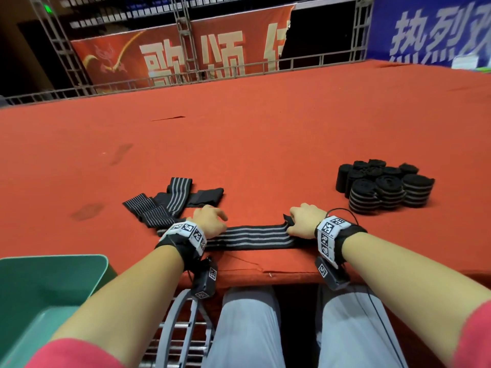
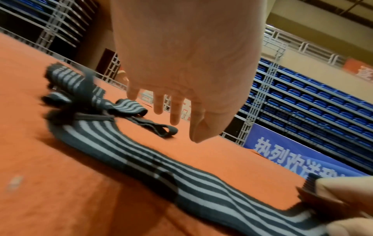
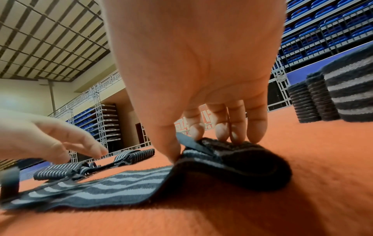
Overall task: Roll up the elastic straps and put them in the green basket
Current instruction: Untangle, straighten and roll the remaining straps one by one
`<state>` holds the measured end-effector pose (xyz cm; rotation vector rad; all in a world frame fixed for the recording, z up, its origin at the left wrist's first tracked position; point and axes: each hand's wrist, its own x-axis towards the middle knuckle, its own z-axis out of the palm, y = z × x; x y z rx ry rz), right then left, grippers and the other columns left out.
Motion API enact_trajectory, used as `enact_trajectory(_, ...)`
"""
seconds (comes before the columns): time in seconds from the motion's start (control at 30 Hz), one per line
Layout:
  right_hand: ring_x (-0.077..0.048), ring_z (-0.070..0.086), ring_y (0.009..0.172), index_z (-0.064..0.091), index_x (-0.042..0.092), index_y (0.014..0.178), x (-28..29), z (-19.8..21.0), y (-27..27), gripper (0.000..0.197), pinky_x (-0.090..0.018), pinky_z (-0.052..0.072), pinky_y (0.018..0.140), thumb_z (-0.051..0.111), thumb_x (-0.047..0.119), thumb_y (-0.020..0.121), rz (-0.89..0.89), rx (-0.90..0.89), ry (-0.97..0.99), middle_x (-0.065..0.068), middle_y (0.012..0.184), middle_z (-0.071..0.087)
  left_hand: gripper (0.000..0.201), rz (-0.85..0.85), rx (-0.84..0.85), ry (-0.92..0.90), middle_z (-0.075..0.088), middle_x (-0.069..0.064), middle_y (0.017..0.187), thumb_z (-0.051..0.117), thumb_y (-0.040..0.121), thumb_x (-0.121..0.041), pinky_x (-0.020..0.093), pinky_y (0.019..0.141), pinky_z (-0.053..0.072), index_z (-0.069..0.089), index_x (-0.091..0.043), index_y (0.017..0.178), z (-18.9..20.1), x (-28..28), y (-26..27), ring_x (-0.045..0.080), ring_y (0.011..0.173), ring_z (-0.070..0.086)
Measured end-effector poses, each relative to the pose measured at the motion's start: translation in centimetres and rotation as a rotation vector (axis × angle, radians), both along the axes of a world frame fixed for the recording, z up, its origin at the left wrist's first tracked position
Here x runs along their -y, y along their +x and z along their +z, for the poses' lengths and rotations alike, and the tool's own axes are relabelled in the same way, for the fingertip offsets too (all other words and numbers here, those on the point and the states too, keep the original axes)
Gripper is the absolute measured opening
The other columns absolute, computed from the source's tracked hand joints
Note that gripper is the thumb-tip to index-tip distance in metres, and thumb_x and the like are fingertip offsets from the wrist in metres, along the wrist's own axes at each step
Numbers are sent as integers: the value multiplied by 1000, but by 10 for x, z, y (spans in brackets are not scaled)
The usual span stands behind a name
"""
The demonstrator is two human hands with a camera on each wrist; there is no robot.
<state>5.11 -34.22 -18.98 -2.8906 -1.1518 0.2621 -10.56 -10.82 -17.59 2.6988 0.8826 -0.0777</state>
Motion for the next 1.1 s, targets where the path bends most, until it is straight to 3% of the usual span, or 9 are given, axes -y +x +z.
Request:
enact_trajectory(0.1,-35,55,115,55,17,118,0,-2,0,38,-39,47,91,52,43,90,-9,-1,16,-13,124,53,20,-84,15,-54,56,1,130,63,78,-30,42,107,41,64,-45,91,-3,21,19,28,127,48)
enact_trajectory(0.27,-33,56,117,58,19,127,4,1,3,36,-36,45,90,46,30,94,-2,-48,75,-12,130,57,32,-191,-18,-125,63,1,126,71,85,-34,33,102,45,68,-34,117,-19,45,39,25,121,56)
enact_trajectory(0.37,-31,57,117,59,16,128,11,4,8,36,-31,42,83,47,23,95,-23,-124,144,-11,130,60,40,-211,-61,-47,59,2,127,73,85,-42,35,103,43,65,-35,123,-32,51,43,28,121,52)
enact_trajectory(0.53,-33,65,94,56,15,88,31,13,22,8,-33,49,76,49,12,91,-169,-244,454,-17,108,68,39,-193,-64,40,50,3,124,74,85,-40,41,105,40,63,-37,122,-39,56,46,31,122,43)
enact_trajectory(0.63,-33,70,72,53,16,82,55,26,34,12,-43,60,62,46,10,90,-323,-267,673,-15,94,68,40,-180,-94,68,49,2,124,74,84,-40,38,103,41,62,-36,122,-37,58,50,31,122,44)
enact_trajectory(0.7,-30,72,65,55,12,88,77,31,42,10,-45,60,56,45,10,90,-392,-302,720,-13,87,68,42,-168,-116,88,49,2,124,75,83,-40,36,101,40,61,-36,123,-36,59,54,30,121,45)
enact_trajectory(0.8,-30,72,61,58,9,87,104,28,46,10,-49,61,59,47,9,87,-453,-295,691,-12,79,71,46,-147,-145,121,52,0,127,79,79,-40,33,101,43,62,-36,121,-34,61,58,29,119,50)
enact_trajectory(0.97,-32,73,63,59,9,80,124,3,38,10,-40,60,52,51,8,86,-508,-347,593,-16,76,72,46,-120,-154,128,58,-1,128,81,74,-37,31,99,47,64,-36,117,-30,69,61,25,116,58)
enact_trajectory(1.1,-35,71,79,64,8,82,127,-8,37,12,-39,58,69,55,15,85,-510,-247,455,-16,87,73,45,-116,-120,131,59,0,128,80,77,-39,28,100,45,65,-36,120,-33,66,56,24,118,58)
